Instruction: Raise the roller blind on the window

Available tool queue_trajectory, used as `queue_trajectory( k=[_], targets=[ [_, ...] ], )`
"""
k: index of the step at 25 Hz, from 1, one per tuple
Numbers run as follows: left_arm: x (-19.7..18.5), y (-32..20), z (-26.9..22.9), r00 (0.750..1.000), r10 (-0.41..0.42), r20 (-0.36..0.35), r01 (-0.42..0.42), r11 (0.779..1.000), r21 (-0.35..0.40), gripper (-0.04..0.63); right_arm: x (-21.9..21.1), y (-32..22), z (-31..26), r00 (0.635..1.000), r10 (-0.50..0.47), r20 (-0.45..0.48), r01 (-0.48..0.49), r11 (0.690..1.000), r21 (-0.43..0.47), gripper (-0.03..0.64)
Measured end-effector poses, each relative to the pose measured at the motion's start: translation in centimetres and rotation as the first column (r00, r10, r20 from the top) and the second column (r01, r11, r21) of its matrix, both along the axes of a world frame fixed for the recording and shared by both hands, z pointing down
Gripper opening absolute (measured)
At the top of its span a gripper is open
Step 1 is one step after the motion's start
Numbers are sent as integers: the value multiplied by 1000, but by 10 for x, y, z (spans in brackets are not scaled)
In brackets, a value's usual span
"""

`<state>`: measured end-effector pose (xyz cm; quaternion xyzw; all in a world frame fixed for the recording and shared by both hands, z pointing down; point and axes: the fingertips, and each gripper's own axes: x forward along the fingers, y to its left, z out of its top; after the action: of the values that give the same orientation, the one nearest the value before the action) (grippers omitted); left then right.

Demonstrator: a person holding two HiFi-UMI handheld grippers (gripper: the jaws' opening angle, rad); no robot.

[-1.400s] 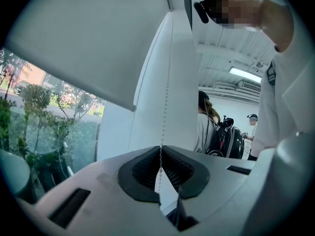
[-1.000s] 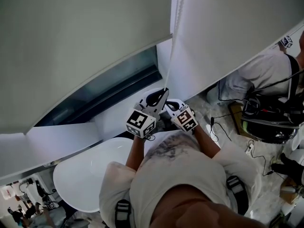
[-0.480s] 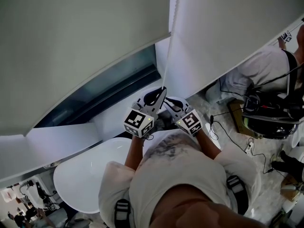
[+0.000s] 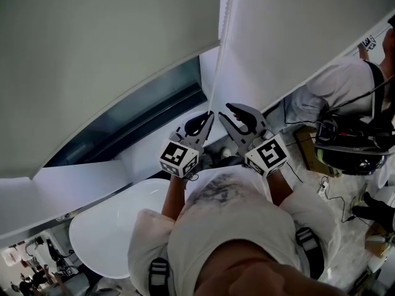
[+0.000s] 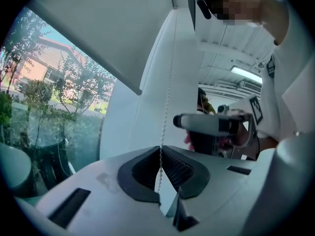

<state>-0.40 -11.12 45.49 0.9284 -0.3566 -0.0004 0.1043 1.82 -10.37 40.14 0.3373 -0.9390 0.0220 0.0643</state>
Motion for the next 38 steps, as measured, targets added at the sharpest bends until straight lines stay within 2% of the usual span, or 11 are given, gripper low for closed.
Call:
queue_trajectory(
  k=[9,12,14,17,19,26,38],
  targets=[
    [2,11,-8,1000,-3,-2,3,1000,14,14,-21,4,-132,988,-84,131,59,981,185,152],
    [1,12,-10,1000,-8,-5,8,1000,14,14,-30,-1,-155,983,-107,152,72,974,216,152],
    [2,8,-7,1000,-10,-7,10,1000,11,14,-33,-9,-159,981,-116,156,80,972,219,151],
    [3,5,-4,1000,-16,-10,16,1000,9,14,-32,-14,-162,976,-121,180,84,976,202,73],
    [4,6,-3,1000,-18,-9,19,1000,11,14,-30,-12,-160,972,-129,197,95,980,173,63],
    [4,2,7,1000,-17,-12,17,1000,4,14,-28,-13,-150,967,-120,224,80,981,177,61],
    [3,8,48,1000,-26,7,26,998,-54,14,-34,-8,-110,974,-117,192,86,983,164,61]
  ],
)
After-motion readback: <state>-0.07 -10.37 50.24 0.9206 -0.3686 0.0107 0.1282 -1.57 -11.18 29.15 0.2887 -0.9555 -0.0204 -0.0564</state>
